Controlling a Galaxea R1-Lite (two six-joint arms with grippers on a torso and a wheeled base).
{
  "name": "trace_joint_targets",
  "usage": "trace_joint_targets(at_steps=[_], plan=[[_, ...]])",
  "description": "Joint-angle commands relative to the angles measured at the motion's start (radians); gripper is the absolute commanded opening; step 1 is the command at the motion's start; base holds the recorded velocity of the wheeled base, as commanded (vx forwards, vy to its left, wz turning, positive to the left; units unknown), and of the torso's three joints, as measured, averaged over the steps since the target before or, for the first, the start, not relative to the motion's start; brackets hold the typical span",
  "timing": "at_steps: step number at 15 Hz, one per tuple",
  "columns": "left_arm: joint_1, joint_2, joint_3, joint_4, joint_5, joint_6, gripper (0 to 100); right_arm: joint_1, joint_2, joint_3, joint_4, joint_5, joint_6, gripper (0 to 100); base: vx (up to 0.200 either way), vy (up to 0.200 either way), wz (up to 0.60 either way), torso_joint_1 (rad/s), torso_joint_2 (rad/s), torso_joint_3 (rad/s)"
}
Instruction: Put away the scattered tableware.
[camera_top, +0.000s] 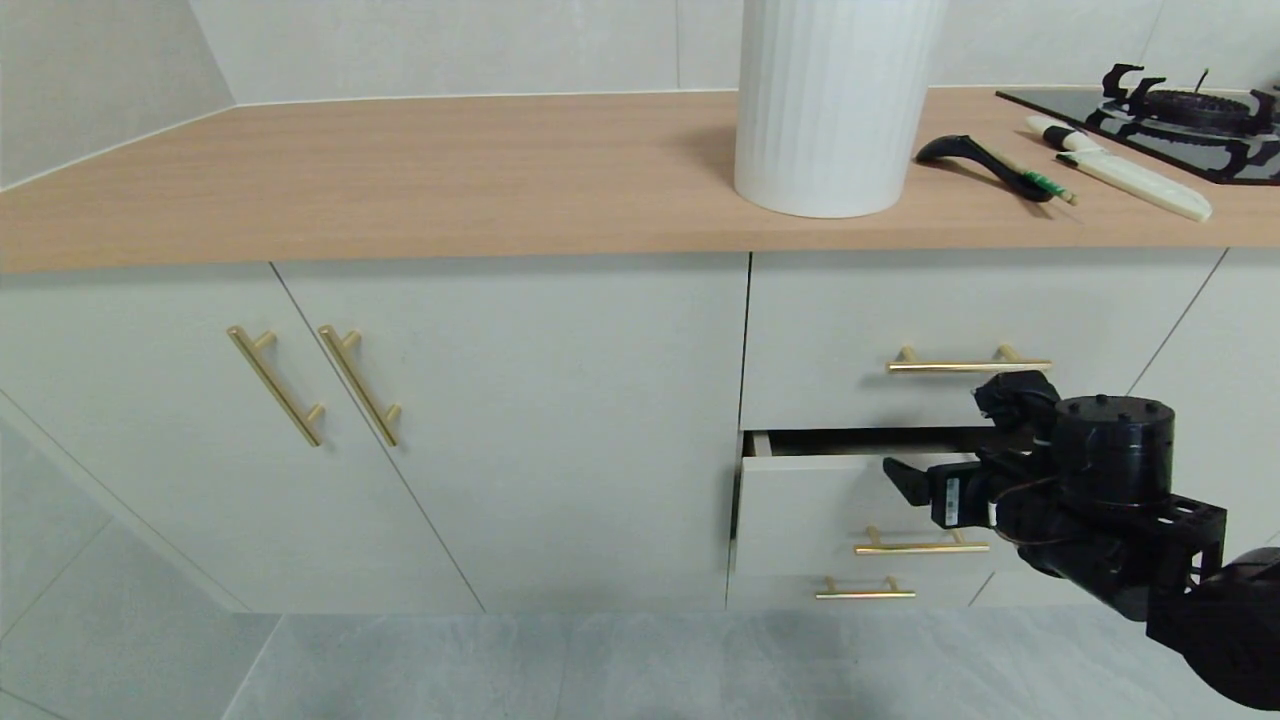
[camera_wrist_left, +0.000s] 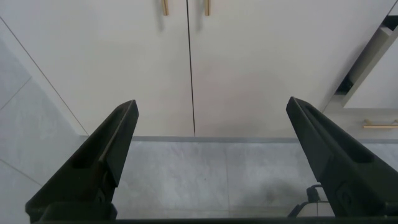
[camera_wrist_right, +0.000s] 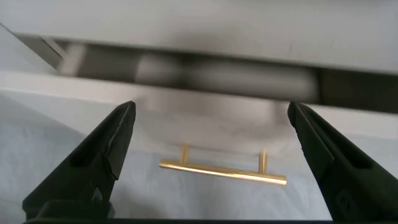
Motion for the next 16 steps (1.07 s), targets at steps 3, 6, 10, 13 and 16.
trace_joint_targets(at_steps=[3, 6, 10, 13, 16], plan=[[0.0, 0.001, 0.0, 0.0, 0.0, 0.0, 100, -0.04, 0.094, -0.024, -0.098, -0.047, 0.0, 100, 0.0, 0.0, 0.0, 0.0, 0.0, 0.0], [0.0, 0.001, 0.0, 0.0, 0.0, 0.0, 100, -0.046, 0.145, -0.035, -0.152, -0.066, -0.001, 100, 0.0, 0.0, 0.0, 0.0, 0.0, 0.0], [0.0, 0.001, 0.0, 0.0, 0.0, 0.0, 100, -0.046, 0.18, -0.049, -0.153, -0.078, -0.001, 100, 0.0, 0.0, 0.0, 0.0, 0.0, 0.0], [-0.001, 0.001, 0.0, 0.0, 0.0, 0.0, 100, -0.046, 0.177, -0.041, -0.152, -0.08, -0.003, 100, 0.0, 0.0, 0.0, 0.0, 0.0, 0.0], [0.0, 0.001, 0.0, 0.0, 0.0, 0.0, 100, -0.046, 0.168, -0.032, -0.146, -0.08, -0.006, 100, 0.0, 0.0, 0.0, 0.0, 0.0, 0.0]])
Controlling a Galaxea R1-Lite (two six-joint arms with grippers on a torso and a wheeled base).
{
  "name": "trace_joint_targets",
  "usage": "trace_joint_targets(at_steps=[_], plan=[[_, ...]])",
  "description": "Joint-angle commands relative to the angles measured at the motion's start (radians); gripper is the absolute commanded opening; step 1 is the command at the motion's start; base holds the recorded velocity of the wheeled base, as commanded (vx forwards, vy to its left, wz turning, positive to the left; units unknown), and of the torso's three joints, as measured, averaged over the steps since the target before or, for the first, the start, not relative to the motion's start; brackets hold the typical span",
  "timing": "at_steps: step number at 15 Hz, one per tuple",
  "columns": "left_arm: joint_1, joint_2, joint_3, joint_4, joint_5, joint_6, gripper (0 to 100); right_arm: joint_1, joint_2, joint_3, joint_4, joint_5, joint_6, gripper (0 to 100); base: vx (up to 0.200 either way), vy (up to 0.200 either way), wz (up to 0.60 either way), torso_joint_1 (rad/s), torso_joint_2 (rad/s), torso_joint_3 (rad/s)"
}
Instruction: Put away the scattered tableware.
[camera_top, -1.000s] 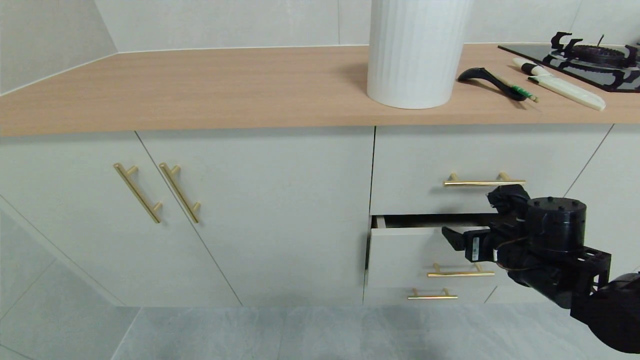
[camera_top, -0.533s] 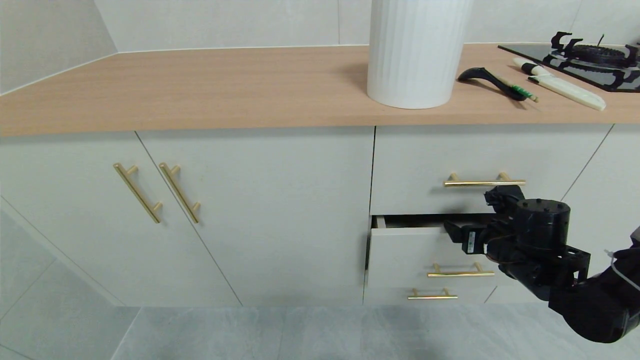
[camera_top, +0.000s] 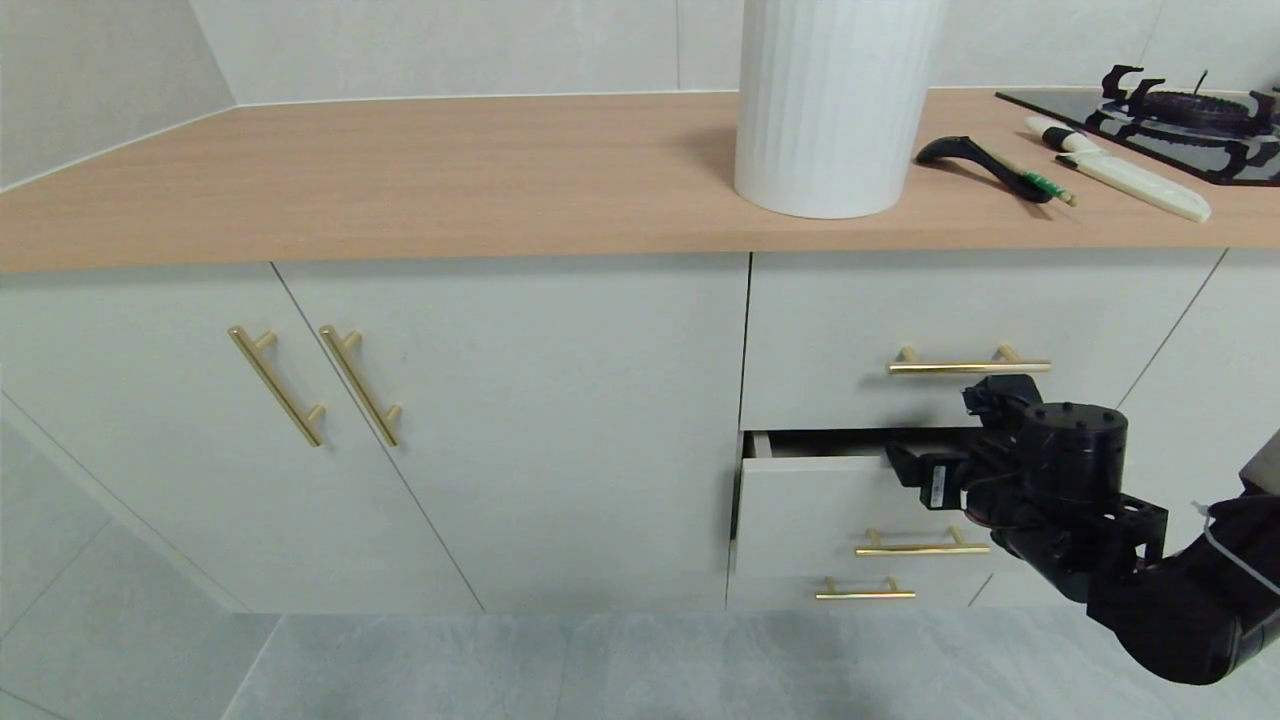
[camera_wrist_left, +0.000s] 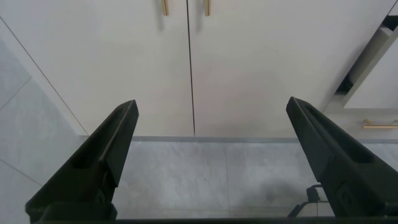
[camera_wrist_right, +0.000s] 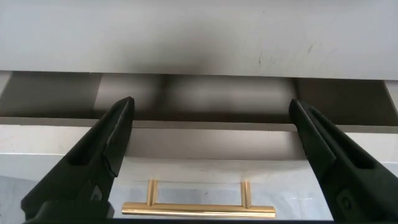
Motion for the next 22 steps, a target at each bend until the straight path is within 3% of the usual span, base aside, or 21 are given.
trace_joint_targets(at_steps=[1, 7, 12, 22], plan=[[0.0, 0.001, 0.0, 0.0, 0.0, 0.0, 100, 0.0, -0.003, 0.005, 0.008, 0.0, -0.003, 100, 0.0, 0.0, 0.0, 0.0, 0.0, 0.0], [0.0, 0.001, 0.0, 0.0, 0.0, 0.0, 100, 0.0, -0.116, 0.01, 0.163, 0.008, -0.003, 100, 0.0, 0.0, 0.0, 0.0, 0.0, 0.0], [0.0, 0.001, 0.0, 0.0, 0.0, 0.0, 100, 0.008, -0.27, -0.006, 0.458, 0.011, -0.006, 100, 0.0, 0.0, 0.0, 0.0, 0.0, 0.0], [0.0, 0.001, 0.0, 0.0, 0.0, 0.0, 100, 0.039, -0.388, -0.073, 0.886, 0.014, -0.008, 100, 0.0, 0.0, 0.0, 0.0, 0.0, 0.0]])
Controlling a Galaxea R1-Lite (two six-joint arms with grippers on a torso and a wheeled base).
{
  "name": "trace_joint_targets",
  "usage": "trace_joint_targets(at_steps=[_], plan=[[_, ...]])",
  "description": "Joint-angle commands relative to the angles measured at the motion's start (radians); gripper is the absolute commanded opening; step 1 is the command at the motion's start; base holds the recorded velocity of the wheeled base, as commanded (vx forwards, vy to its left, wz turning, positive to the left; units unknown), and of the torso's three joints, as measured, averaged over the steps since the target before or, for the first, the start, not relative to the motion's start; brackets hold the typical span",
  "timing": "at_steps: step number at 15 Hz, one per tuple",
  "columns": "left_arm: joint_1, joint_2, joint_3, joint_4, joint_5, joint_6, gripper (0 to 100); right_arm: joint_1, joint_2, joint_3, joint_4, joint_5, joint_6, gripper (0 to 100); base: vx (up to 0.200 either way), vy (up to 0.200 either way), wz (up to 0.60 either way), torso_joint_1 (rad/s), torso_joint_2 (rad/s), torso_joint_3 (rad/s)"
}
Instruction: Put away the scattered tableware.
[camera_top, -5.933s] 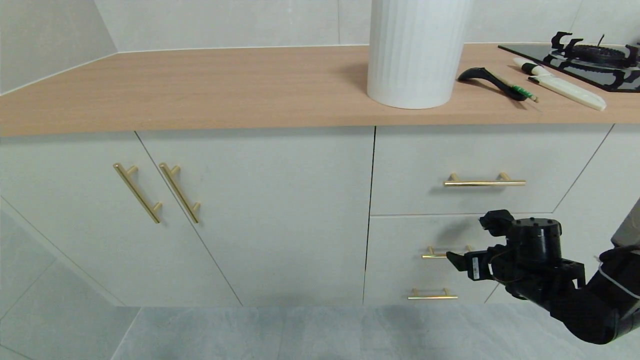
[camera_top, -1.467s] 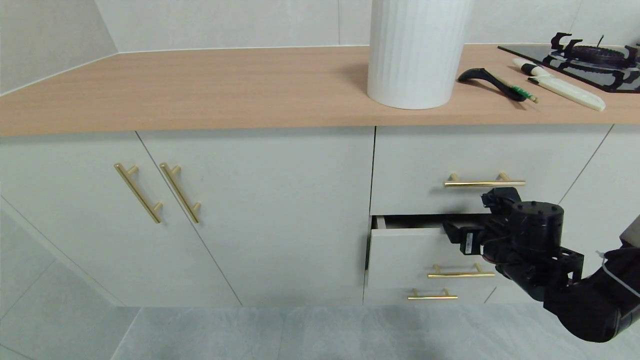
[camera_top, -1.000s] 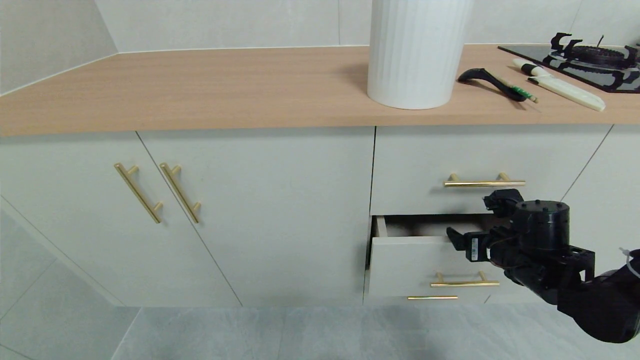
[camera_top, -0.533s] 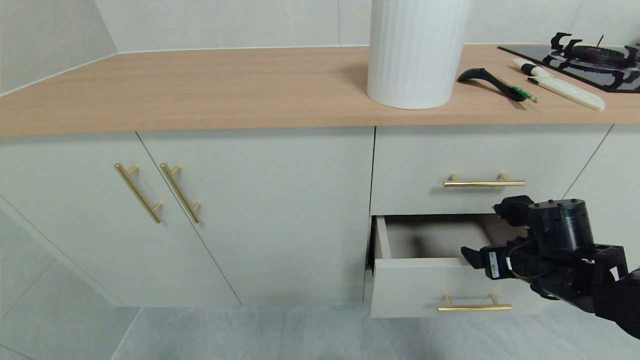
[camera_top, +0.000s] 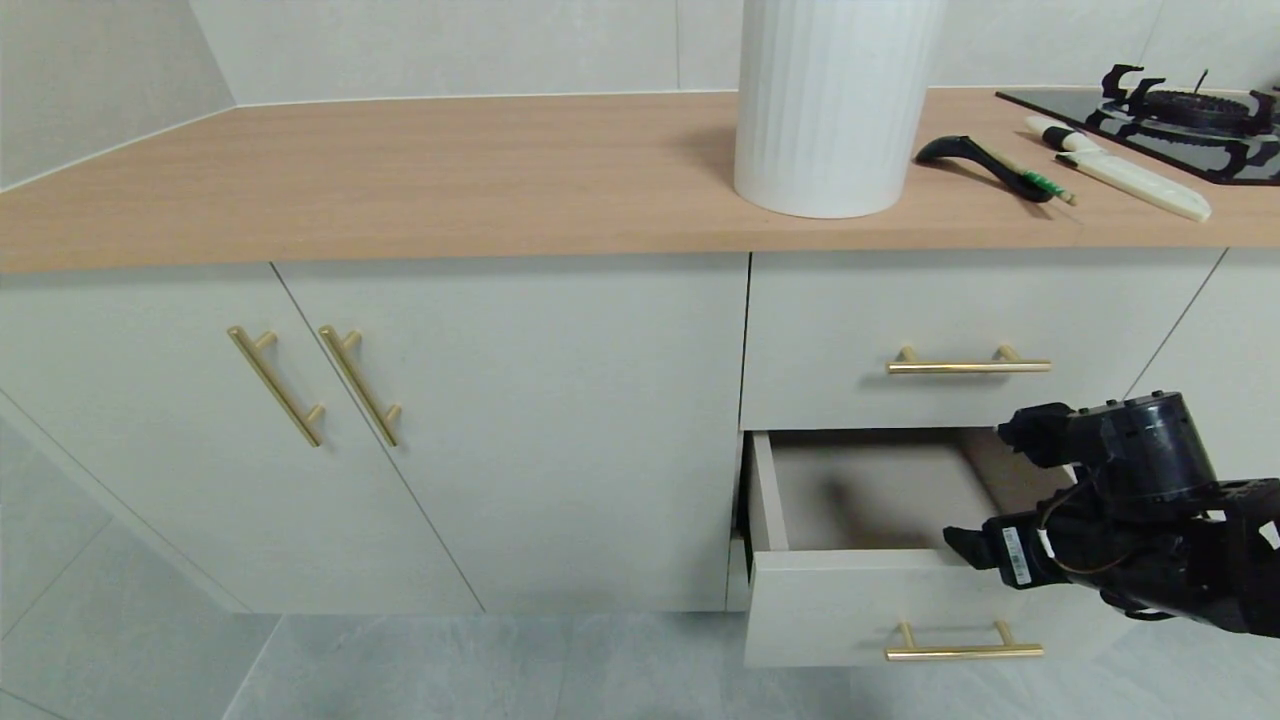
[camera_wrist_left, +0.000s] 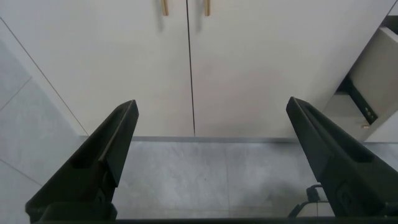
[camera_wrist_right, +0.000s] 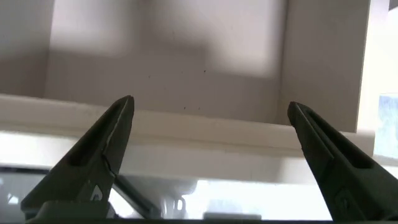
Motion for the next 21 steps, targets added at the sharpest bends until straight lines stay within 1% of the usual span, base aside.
trace_joint_targets(at_steps=[1, 4, 7, 10, 11, 12, 14, 16, 18, 20, 21], plan=[[0.0, 0.001, 0.0, 0.0, 0.0, 0.0, 100, 0.019, -0.039, -0.015, 0.072, 0.004, 0.0, 100, 0.0, 0.0, 0.0, 0.0, 0.0, 0.0], [0.0, 0.001, 0.0, 0.0, 0.0, 0.0, 100, 0.033, -0.059, -0.034, 0.205, 0.009, -0.014, 100, 0.0, 0.0, 0.0, 0.0, 0.0, 0.0], [0.0, 0.001, 0.0, 0.0, 0.0, 0.0, 100, 0.045, -0.065, -0.031, 0.26, 0.009, -0.038, 100, 0.0, 0.0, 0.0, 0.0, 0.0, 0.0], [-0.001, 0.001, 0.0, 0.0, 0.0, 0.0, 100, 0.072, -0.095, -0.034, 0.348, 0.009, -0.045, 100, 0.0, 0.0, 0.0, 0.0, 0.0, 0.0], [0.0, 0.001, 0.0, 0.0, 0.0, 0.0, 100, 0.078, -0.107, -0.034, 0.375, 0.009, -0.057, 100, 0.0, 0.0, 0.0, 0.0, 0.0, 0.0], [0.0, 0.001, 0.0, 0.0, 0.0, 0.0, 100, 0.079, -0.134, -0.028, 0.424, 0.009, -0.106, 100, 0.0, 0.0, 0.0, 0.0, 0.0, 0.0], [0.0, 0.001, 0.0, 0.0, 0.0, 0.0, 100, 0.085, -0.164, -0.026, 0.524, 0.009, -0.157, 100, 0.0, 0.0, 0.0, 0.0, 0.0, 0.0], [0.0, 0.001, 0.0, 0.0, 0.0, 0.0, 100, 0.107, -0.168, -0.025, 0.575, 0.009, -0.166, 100, 0.0, 0.0, 0.0, 0.0, 0.0, 0.0], [0.0, 0.001, 0.0, 0.0, 0.0, 0.0, 100, 0.125, -0.185, -0.026, 0.653, 0.007, -0.175, 100, 0.0, 0.0, 0.0, 0.0, 0.0, 0.0], [0.0, 0.001, 0.0, 0.0, 0.0, 0.0, 100, 0.13, -0.213, -0.023, 0.711, 0.009, -0.238, 100, 0.0, 0.0, 0.0, 0.0, 0.0, 0.0], [0.0, 0.001, 0.0, 0.0, 0.0, 0.0, 100, 0.134, -0.219, -0.023, 0.742, 0.009, -0.245, 100, 0.0, 0.0, 0.0, 0.0, 0.0, 0.0]])
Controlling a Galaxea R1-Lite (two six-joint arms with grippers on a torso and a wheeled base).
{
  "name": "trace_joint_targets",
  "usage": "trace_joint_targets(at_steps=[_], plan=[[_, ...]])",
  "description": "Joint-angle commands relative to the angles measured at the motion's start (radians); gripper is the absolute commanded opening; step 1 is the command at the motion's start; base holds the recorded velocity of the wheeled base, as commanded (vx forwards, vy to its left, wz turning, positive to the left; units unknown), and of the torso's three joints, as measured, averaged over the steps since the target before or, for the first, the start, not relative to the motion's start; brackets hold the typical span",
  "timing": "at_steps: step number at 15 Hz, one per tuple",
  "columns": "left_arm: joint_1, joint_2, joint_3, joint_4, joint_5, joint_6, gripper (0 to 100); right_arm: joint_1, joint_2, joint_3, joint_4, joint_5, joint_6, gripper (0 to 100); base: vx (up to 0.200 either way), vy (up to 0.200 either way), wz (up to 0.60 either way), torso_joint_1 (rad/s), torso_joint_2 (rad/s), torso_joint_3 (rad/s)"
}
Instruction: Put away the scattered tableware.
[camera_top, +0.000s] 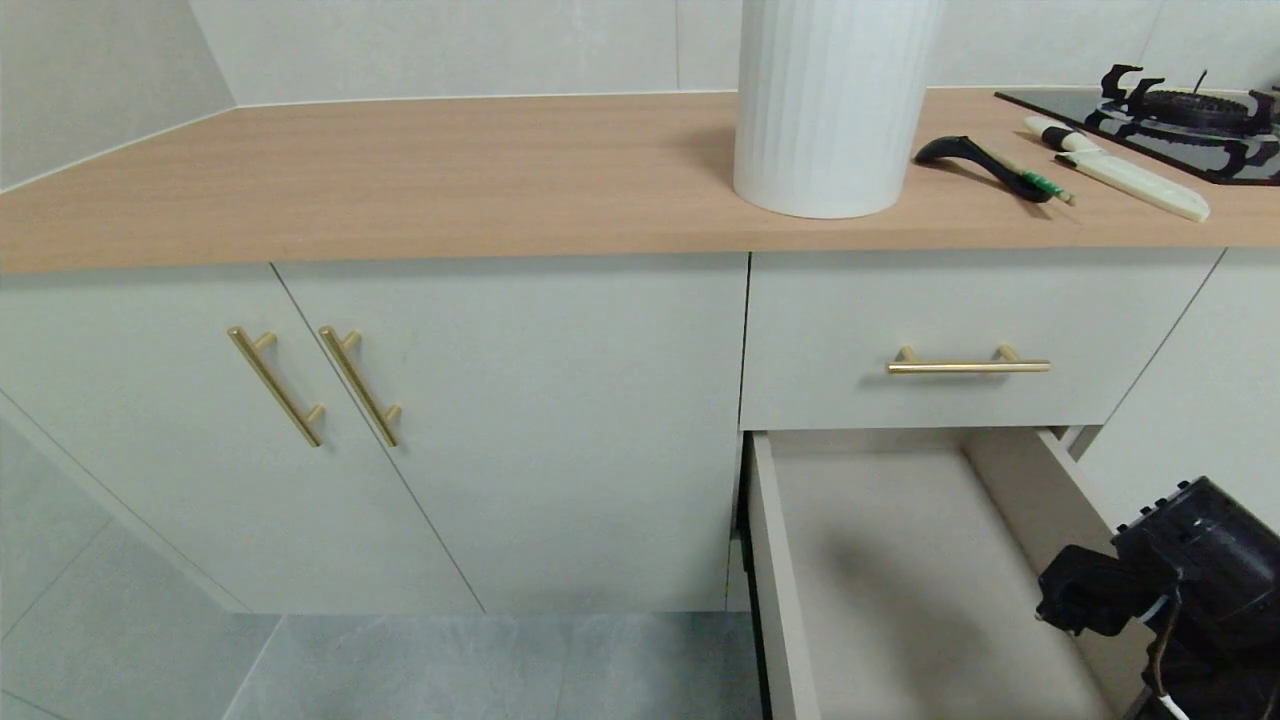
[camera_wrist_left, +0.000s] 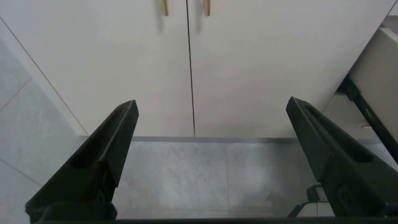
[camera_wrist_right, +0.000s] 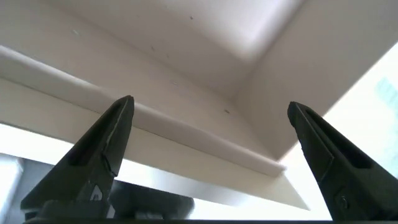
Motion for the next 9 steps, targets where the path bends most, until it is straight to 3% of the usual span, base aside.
trace_joint_targets(at_steps=[1, 9], plan=[[0.001, 0.001, 0.0, 0.0, 0.0, 0.0, 100, 0.008, -0.023, -0.001, 0.007, 0.0, -0.002, 100, 0.0, 0.0, 0.0, 0.0, 0.0, 0.0], [0.001, 0.001, 0.0, 0.0, 0.0, 0.0, 100, 0.065, -0.015, -0.004, 0.09, 0.0, -0.011, 100, 0.0, 0.0, 0.0, 0.0, 0.0, 0.0]])
